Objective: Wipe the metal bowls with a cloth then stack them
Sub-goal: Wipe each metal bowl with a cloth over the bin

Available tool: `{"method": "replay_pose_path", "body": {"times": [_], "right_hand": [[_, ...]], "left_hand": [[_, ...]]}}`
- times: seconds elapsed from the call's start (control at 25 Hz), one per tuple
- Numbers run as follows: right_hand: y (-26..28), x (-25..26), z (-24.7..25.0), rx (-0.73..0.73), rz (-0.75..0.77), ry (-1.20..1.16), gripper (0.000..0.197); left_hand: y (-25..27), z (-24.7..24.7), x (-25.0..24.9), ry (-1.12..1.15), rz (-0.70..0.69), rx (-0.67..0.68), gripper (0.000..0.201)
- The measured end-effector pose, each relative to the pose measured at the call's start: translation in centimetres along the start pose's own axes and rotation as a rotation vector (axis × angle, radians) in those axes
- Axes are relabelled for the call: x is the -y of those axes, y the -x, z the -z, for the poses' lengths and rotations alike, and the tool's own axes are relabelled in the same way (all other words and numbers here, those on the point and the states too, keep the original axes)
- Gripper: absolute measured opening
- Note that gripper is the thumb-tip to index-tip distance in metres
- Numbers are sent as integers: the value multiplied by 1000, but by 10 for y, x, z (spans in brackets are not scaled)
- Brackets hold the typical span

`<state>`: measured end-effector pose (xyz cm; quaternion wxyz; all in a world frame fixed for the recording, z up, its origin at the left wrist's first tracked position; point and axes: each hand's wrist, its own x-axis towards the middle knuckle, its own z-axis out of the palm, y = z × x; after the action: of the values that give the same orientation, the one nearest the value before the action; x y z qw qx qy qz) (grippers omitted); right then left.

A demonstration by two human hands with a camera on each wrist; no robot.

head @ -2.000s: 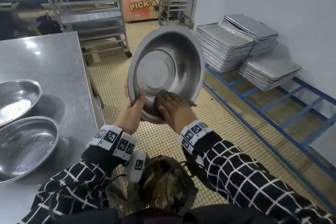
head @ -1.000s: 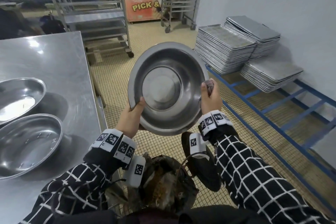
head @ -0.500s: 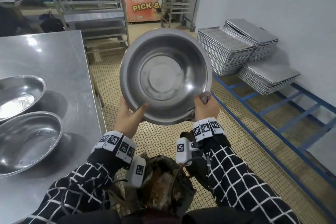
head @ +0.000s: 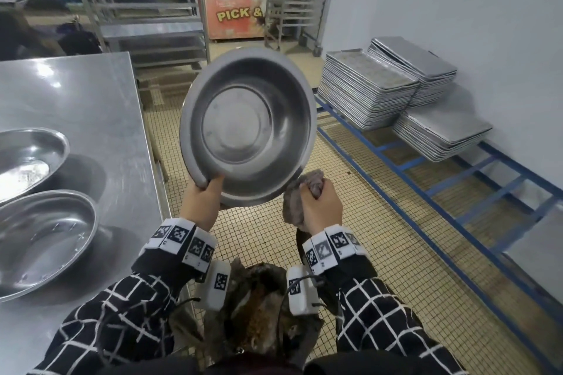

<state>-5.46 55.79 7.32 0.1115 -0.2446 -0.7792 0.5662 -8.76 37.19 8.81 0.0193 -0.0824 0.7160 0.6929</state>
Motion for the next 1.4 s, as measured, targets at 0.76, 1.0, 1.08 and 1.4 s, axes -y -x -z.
{"method": "replay_pose_path", "body": {"times": [0.76,1.0,1.08,1.4], "right_hand": [[-37,-15,-29,109,786,995,64],[18,-15,-64,130,810,453,49],[12,-23,-53,45,787,535,54],[-45,-10,-8,-168,385,249,63]], "left_hand": [[11,-1,-27,-43,-223,176,14],[7,-11,-30,21,-234,70,25],[7,-11,-31,67,-182,63,20],[23,-16,-26,119,-24,105,24]]}}
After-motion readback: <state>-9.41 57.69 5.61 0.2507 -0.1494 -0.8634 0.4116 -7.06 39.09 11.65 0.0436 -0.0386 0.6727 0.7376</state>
